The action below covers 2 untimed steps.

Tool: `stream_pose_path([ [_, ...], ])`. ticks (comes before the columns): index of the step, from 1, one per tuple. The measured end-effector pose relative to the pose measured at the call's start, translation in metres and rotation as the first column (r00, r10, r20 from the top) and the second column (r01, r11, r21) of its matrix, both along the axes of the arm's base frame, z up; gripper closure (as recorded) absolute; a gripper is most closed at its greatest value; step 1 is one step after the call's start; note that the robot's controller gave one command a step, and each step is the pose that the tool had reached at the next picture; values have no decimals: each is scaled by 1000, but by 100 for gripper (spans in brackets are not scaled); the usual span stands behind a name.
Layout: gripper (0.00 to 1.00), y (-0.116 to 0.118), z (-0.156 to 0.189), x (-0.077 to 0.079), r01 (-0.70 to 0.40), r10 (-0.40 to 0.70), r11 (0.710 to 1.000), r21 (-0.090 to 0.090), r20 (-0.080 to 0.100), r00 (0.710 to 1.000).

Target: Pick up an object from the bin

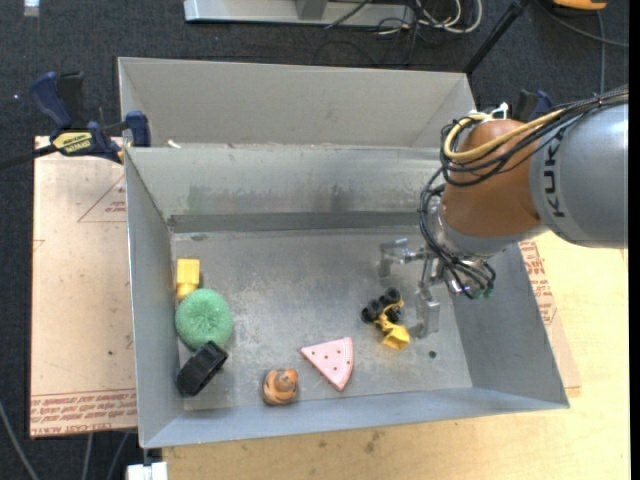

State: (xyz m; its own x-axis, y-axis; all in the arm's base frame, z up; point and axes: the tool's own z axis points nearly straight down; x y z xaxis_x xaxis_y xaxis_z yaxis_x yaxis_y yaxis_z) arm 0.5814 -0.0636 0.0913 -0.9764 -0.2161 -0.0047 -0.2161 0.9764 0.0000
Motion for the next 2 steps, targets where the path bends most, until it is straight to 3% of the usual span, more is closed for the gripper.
stream_pose_path([
  [1, 100, 16, -21, -17, 35, -35, 999, 1, -3, 999],
  [2, 100, 16, -21, -17, 35, -35, 999, 1, -3, 999],
])
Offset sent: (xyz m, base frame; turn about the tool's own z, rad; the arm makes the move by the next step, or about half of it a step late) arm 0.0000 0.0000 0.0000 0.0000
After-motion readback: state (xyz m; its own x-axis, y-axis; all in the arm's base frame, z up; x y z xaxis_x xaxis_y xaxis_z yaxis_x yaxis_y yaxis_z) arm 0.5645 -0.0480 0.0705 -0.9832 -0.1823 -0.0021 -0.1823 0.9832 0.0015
